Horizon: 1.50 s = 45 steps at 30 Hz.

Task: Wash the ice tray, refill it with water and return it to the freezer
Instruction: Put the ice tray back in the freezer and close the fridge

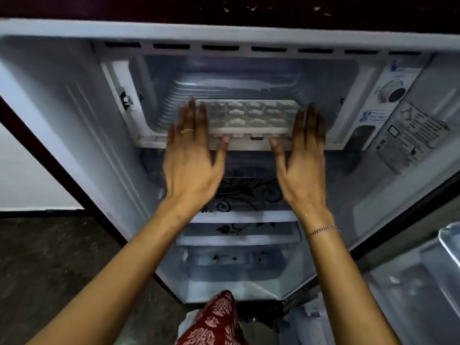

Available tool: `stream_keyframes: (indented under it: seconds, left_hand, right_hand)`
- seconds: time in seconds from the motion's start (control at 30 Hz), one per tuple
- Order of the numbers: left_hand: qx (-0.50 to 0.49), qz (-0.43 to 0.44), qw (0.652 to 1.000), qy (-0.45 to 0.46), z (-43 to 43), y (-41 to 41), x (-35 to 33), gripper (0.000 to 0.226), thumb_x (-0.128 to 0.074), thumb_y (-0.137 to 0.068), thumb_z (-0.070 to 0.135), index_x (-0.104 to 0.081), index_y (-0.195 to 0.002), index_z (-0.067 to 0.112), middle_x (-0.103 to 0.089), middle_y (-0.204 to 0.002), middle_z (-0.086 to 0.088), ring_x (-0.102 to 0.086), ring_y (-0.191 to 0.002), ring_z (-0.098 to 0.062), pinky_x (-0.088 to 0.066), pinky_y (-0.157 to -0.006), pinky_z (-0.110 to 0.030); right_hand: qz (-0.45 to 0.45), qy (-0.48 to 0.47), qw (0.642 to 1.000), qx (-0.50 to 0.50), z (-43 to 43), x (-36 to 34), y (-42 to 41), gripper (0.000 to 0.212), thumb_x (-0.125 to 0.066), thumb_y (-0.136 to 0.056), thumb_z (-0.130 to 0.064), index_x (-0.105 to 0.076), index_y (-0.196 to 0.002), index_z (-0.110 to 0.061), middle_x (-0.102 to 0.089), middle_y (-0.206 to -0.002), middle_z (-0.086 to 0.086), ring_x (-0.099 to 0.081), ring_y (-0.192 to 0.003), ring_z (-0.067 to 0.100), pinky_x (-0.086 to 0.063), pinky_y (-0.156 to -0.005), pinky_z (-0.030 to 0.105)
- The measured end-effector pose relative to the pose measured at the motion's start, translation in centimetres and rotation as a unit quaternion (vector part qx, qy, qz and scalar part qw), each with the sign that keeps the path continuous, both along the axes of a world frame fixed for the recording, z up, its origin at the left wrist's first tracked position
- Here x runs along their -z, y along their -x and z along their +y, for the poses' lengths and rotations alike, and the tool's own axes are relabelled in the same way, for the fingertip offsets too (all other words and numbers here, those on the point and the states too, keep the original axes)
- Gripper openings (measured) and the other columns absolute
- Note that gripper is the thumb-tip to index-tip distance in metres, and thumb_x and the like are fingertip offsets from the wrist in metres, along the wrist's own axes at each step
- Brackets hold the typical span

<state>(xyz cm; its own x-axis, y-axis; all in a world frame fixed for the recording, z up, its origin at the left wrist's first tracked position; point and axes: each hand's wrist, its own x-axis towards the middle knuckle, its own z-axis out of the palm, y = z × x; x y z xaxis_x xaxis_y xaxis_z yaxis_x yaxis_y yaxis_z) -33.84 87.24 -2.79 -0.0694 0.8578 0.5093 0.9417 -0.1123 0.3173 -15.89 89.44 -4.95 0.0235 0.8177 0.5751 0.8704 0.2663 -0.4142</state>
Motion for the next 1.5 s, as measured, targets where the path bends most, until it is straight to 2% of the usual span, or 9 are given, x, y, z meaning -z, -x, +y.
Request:
stream_keyframes:
  seconds: [0.13,0.5,0.6,0.77,0.93,1.03,1.2,1.4,1.5]
  left_hand:
    - [0.008,0.077,0.997,0.027,1.7,-0.3,2.2,0.073,-0.013,-0.094,0.058,-0.005,-0.151,0.013,0.003,-0.159,-0.007,0.007,-0.147,-0.020,0.004,-0.119,-0.044]
    - [0.012,0.102,0.991,0.082,6.6,1.5,1.2,0.067,-0.012,-0.095,0.058,0.001,-0.151,0.022,0.006,-0.159,0.000,0.009,-0.147,-0.015,0.004,-0.120,-0.040]
    - [0.024,0.086,0.988,0.125,7.7,1.7,-0.2,0.065,-0.014,-0.095,0.056,-0.003,-0.151,0.024,0.002,-0.160,0.001,0.006,-0.147,-0.014,0.001,-0.120,-0.039]
    - [0.025,0.038,0.985,0.168,9.6,2.5,-2.5,0.062,-0.024,-0.098,0.052,-0.020,-0.149,0.018,-0.008,-0.159,-0.006,-0.006,-0.147,-0.020,-0.008,-0.118,-0.034]
    - [0.022,-0.032,0.990,0.137,10.9,3.7,-3.1,0.057,-0.047,-0.096,0.033,-0.032,-0.144,0.006,-0.042,-0.145,-0.017,-0.038,-0.135,-0.030,-0.029,-0.109,-0.030]
    - [0.021,-0.061,0.990,0.127,10.7,3.7,-3.6,0.061,-0.052,-0.095,0.026,-0.027,-0.147,0.006,-0.042,-0.145,-0.017,-0.043,-0.132,-0.027,-0.029,-0.105,-0.021]
    - [0.006,-0.101,0.991,0.082,9.1,3.1,-4.5,0.053,-0.054,-0.093,0.030,-0.042,-0.139,0.010,-0.053,-0.136,-0.015,-0.048,-0.127,-0.029,-0.035,-0.103,-0.030]
    - [-0.004,-0.216,0.974,0.067,3.9,1.7,-5.4,0.030,-0.054,-0.092,0.034,-0.065,-0.116,0.019,-0.066,-0.119,-0.002,-0.059,-0.101,-0.012,-0.042,-0.084,-0.019]
    - [-0.004,-0.217,0.970,0.109,-0.6,1.5,-5.2,0.028,-0.052,-0.093,0.031,-0.067,-0.112,0.017,-0.067,-0.115,-0.005,-0.060,-0.107,-0.021,-0.044,-0.086,-0.026]
  right_hand:
    - [-0.091,0.038,0.995,-0.008,0.6,0.8,0.1,0.093,-0.003,-0.084,-0.075,-0.004,-0.152,-0.012,0.002,-0.160,0.007,0.006,-0.148,0.025,0.003,-0.119,0.045]
    - [-0.174,0.159,0.972,0.005,4.9,-1.3,0.9,0.099,0.002,-0.069,-0.078,0.009,-0.151,-0.023,0.015,-0.159,-0.004,0.013,-0.147,0.016,0.010,-0.115,0.051]
    - [-0.178,0.190,0.965,-0.001,6.0,-2.1,1.0,0.089,-0.008,-0.080,-0.074,0.008,-0.151,-0.024,0.014,-0.159,-0.004,0.013,-0.147,0.016,0.006,-0.117,0.052]
    - [-0.092,0.210,0.972,-0.050,8.3,-3.9,0.5,0.068,-0.032,-0.096,-0.053,-0.016,-0.151,-0.017,-0.004,-0.160,0.008,-0.001,-0.148,0.025,-0.003,-0.120,0.038]
    - [-0.078,0.212,0.972,-0.062,9.7,-4.8,0.1,0.053,-0.038,-0.101,-0.036,-0.029,-0.147,-0.013,-0.020,-0.157,0.013,-0.019,-0.144,0.028,-0.013,-0.115,0.030]
    - [-0.060,0.208,0.974,-0.068,9.8,-5.5,-0.3,0.052,-0.039,-0.101,-0.032,-0.028,-0.148,-0.014,-0.020,-0.157,0.010,-0.021,-0.144,0.025,-0.013,-0.114,0.027]
    - [0.011,0.137,0.989,-0.061,8.0,-6.0,0.2,0.050,-0.044,-0.099,-0.030,-0.033,-0.147,-0.016,-0.023,-0.157,0.007,-0.021,-0.145,0.020,-0.013,-0.114,0.022]
    - [0.120,0.096,0.985,-0.080,2.3,-6.0,1.5,0.037,-0.050,-0.097,-0.028,-0.053,-0.133,-0.019,-0.045,-0.145,0.003,-0.043,-0.132,0.016,-0.029,-0.107,0.018]
    - [0.170,0.117,0.974,-0.095,-1.7,-5.6,1.9,0.033,-0.051,-0.096,-0.024,-0.057,-0.129,-0.020,-0.050,-0.141,0.002,-0.050,-0.123,0.011,-0.031,-0.096,0.011]
